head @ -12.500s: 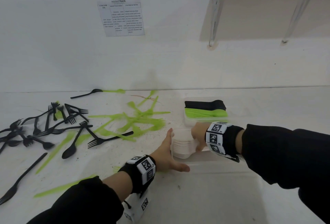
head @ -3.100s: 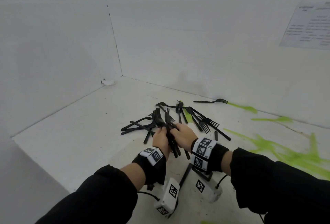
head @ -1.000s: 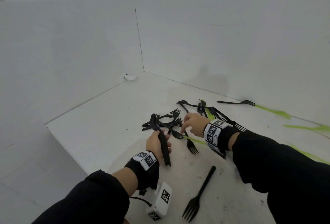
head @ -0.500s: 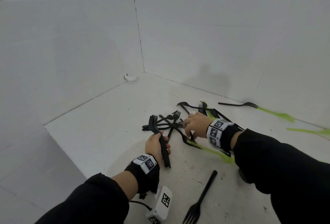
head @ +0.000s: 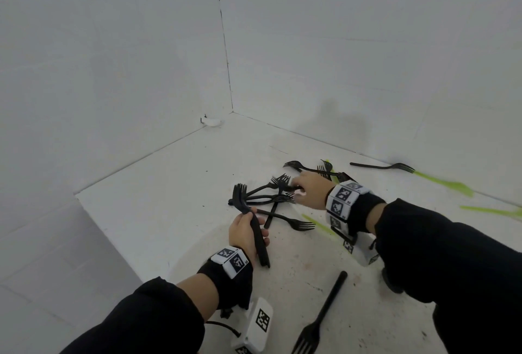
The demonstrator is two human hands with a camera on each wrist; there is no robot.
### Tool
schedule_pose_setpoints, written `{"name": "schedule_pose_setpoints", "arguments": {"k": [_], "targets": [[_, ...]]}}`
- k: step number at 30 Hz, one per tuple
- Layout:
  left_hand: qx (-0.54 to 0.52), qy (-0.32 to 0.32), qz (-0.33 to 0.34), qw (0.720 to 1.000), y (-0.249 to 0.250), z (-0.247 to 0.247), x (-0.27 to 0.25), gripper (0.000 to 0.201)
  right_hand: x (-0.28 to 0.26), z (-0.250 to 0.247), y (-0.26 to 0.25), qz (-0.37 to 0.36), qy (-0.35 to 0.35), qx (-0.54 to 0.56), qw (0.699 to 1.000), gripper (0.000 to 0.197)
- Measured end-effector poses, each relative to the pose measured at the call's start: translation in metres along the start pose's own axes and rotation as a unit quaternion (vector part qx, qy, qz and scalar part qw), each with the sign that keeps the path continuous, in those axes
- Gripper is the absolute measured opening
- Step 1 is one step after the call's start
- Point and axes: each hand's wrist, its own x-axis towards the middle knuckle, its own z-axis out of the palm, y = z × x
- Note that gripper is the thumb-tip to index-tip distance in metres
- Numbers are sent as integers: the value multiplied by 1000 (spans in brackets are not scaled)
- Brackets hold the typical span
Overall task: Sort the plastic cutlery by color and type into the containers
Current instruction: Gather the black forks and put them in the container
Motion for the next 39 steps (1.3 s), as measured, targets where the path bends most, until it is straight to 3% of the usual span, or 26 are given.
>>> {"name": "schedule_pose_setpoints", "arguments": {"k": [5,9,14,20,26,29,33,36,39], "targets": [[-11,1,7,1000,2,-1,-1,24,3,29,-23,6,-64,-15,998,37],[-17,3,11,1000,4,-4,1,24,6,35,-28,5,-56,-33,998,42],[-17,1,5,1000,4,-5,3,22,2,24,-22,74,-57,-54,994,30],[-8,-11,-15,1000,-1,3,2,21,-5,33,-12,167,11,10,986,33],[4,-18,-12,1000,2,11,10,23,-2,20,-13,271,125,180,937,39],[5,-21,3,1000,7,12,13,23,-1,17,-20,293,109,250,916,41],[2,-22,12,1000,17,10,20,21,5,34,-35,237,25,223,945,37],[20,-23,23,999,27,7,25,16,19,39,-48,245,63,214,944,47],[55,-16,43,997,37,7,33,14,32,34,-53,278,56,258,924,55]]}}
